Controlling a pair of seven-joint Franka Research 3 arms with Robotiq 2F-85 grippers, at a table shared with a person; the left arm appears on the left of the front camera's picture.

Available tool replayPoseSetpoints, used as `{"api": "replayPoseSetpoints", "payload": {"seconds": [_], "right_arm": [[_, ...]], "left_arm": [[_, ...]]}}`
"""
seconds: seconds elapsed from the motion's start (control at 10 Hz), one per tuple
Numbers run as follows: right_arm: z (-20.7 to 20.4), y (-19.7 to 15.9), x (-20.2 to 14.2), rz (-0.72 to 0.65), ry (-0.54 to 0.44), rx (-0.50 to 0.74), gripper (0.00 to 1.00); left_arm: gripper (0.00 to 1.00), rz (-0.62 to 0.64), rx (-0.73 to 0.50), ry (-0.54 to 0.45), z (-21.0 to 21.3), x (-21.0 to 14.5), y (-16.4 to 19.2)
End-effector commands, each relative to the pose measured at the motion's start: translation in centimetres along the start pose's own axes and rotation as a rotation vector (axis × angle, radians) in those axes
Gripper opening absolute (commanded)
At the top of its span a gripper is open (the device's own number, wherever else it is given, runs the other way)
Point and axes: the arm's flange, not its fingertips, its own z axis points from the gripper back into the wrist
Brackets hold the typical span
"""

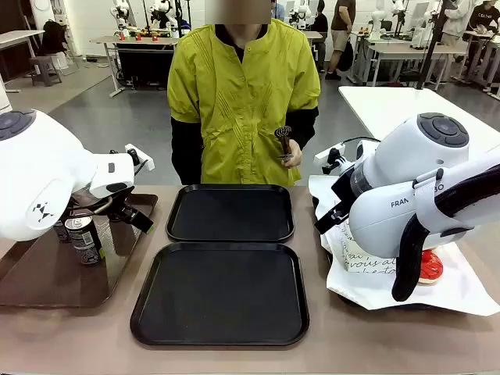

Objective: Set up donuts and drinks on trays.
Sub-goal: Pick up one Pepsi coke and place it on the Flat Tray.

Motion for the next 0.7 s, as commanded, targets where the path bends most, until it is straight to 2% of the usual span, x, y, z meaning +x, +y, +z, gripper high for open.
{"api": "replayPoseSetpoints", "payload": {"seconds": [0.0,0.6], "right_arm": [[0.00,0.00,0.00,0.000,0.000,0.000,1.00],[0.00,0.00,0.00,0.000,0.000,0.000,1.00]], "left_arm": [[1.00,0.000,0.000,0.000,0.00,0.00,-0.01],[1.00,0.000,0.000,0.000,0.00,0.00,-0.01]]}}
